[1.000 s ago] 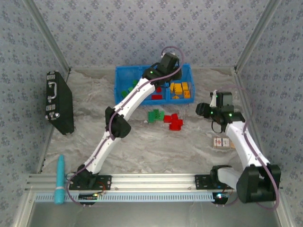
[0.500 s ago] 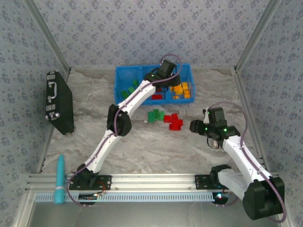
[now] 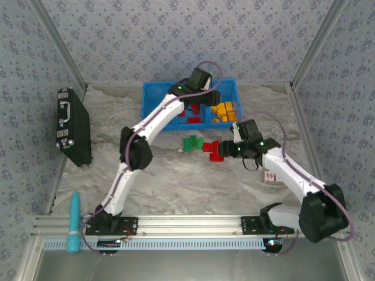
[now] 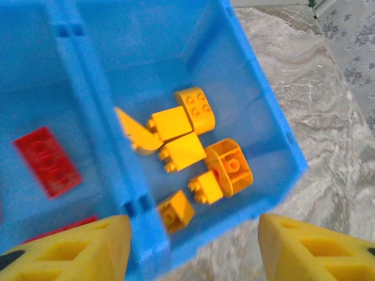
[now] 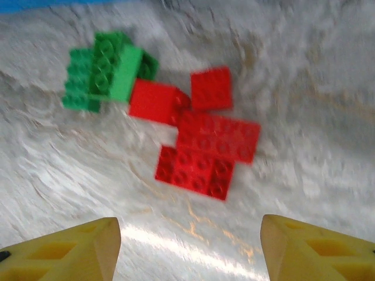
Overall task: Sort the legos into containers by color
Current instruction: Place the lego in the container, then pick up the lego from the center of the table.
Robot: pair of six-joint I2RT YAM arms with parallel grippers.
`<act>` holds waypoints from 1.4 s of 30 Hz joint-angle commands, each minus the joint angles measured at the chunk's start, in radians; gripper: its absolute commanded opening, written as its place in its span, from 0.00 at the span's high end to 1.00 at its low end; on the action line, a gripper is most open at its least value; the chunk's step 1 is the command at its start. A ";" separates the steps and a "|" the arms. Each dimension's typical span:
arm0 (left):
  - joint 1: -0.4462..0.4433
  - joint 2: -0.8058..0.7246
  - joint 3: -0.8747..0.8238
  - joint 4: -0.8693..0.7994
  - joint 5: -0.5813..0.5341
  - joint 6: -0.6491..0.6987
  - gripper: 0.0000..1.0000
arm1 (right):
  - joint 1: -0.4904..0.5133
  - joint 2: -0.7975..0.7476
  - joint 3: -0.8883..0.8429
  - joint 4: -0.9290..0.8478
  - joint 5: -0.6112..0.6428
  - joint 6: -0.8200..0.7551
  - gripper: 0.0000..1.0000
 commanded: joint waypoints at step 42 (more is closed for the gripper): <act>0.502 -1.607 -1.579 0.314 -0.125 0.492 0.10 | 0.170 0.586 0.360 -0.085 0.128 -1.369 0.07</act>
